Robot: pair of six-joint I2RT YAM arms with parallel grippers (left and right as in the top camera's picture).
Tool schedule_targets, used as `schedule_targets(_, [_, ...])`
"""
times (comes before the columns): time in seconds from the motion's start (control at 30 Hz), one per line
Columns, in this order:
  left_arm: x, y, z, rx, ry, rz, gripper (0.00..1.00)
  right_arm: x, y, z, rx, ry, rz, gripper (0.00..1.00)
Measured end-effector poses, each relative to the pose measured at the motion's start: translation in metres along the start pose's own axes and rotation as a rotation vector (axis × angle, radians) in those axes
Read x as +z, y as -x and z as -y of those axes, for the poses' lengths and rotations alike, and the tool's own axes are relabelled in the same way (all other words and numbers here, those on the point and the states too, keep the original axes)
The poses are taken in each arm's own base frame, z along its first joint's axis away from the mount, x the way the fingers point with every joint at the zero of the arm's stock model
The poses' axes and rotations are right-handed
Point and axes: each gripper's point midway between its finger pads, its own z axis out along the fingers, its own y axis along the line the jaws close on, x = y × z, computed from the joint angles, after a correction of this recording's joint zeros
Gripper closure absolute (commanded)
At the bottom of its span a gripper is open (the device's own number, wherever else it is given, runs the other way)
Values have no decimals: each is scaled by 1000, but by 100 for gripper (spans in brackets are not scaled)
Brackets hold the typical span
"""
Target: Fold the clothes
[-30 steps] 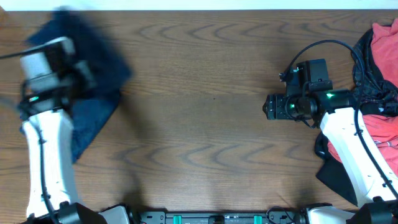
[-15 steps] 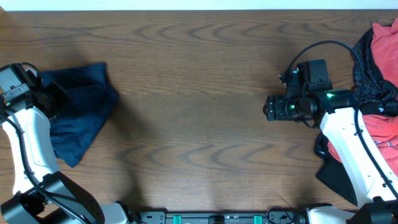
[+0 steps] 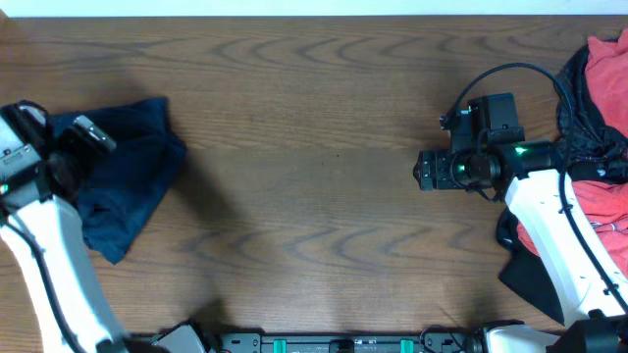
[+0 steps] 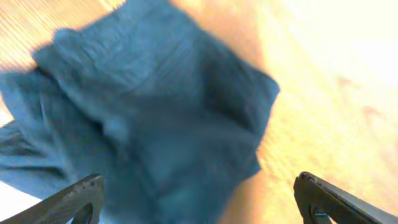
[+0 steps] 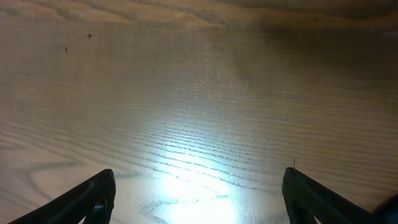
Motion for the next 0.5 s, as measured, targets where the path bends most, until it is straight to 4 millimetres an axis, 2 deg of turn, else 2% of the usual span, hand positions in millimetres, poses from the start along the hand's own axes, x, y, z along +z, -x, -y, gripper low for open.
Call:
schedule_targets(0.13, [-28,7,11,6,-35,72,2,0,2,0,-2,0,7,15])
schedule_targets(0.23, [-30,5,17,12,-48,73,2,0,2,0,-2,0,8,16])
schedule_targets(0.33, [-15,-4,14,3,-30,14,2,0,1,0,-2,0,4,18])
schedule_targets(0.4, [1,-18,10,-13,-17,-66,2,0,-1,0,-1,-1,-2,18])
schedule_targets(0.5, [26,-46,17,-23,-48,-216,2,0,-1,0,0,-1,-4,18])
